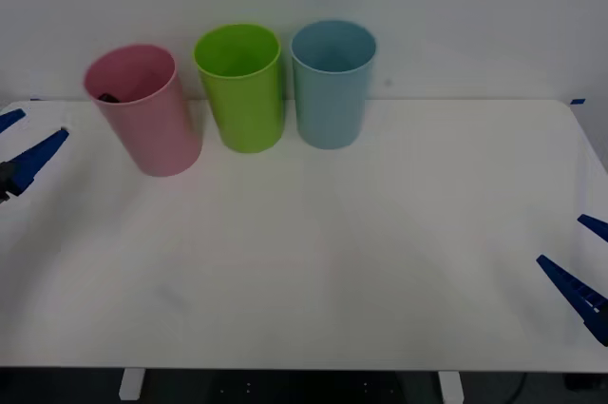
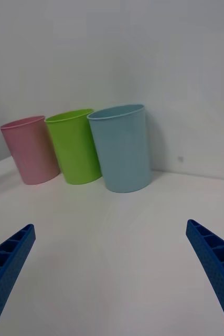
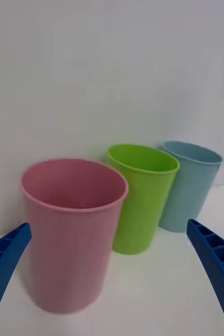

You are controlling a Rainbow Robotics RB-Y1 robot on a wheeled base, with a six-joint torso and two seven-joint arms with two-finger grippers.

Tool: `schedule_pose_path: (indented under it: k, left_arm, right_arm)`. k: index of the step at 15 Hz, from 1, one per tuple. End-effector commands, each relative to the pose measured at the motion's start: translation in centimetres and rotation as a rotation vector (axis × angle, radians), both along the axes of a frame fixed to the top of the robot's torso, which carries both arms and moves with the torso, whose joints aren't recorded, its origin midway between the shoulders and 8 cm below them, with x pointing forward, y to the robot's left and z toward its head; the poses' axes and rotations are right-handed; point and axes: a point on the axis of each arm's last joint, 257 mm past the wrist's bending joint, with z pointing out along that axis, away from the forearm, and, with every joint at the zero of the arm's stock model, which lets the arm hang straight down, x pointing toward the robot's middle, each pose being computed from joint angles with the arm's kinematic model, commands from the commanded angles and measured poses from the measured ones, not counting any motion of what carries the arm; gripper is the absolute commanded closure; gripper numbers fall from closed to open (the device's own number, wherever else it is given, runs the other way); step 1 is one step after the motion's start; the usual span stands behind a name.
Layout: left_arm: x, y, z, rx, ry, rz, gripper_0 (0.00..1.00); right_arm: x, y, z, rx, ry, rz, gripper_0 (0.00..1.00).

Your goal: Grasp the object on the table and drop it into the matching bin: aluminum can to the light blue bin, PET bottle to the pink bin.

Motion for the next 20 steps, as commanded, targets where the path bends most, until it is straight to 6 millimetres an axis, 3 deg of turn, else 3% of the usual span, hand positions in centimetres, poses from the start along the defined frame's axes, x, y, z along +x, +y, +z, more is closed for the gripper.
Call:
schedule_pose_path:
  k: [1, 6, 12, 15, 20]
  left_arm:
    - [-2.2, 1.2, -1.8, 0.051, -0.005, 0.011, 0.0]
    - [-6.3, 3.1, -5.2, 0.137, -0.003, 0.041, 0.0]
    - [-10.0, 3.4, -7.2, 0.141, 0.029, 0.021, 0.0]
    - [-11.2, 3.3, -7.9, 0.152, 0.036, 0.008, 0.0]
    - [-11.7, 2.5, -8.1, 0.147, 0.036, -0.023, 0.0]
  right_arm:
    - [0.0, 0.0, 0.0, 0.0, 0.0, 0.0, 0.0]
    - [0.0, 0.0, 0.0, 0.0, 0.0, 0.0, 0.0]
    - [0.0, 0.0, 0.0, 0.0, 0.0, 0.0, 0.0]
    - [0.0, 0.0, 0.0, 0.0, 0.0, 0.0, 0.0]
    - [0.0, 0.0, 0.0, 0.0, 0.0, 0.0, 0.0]
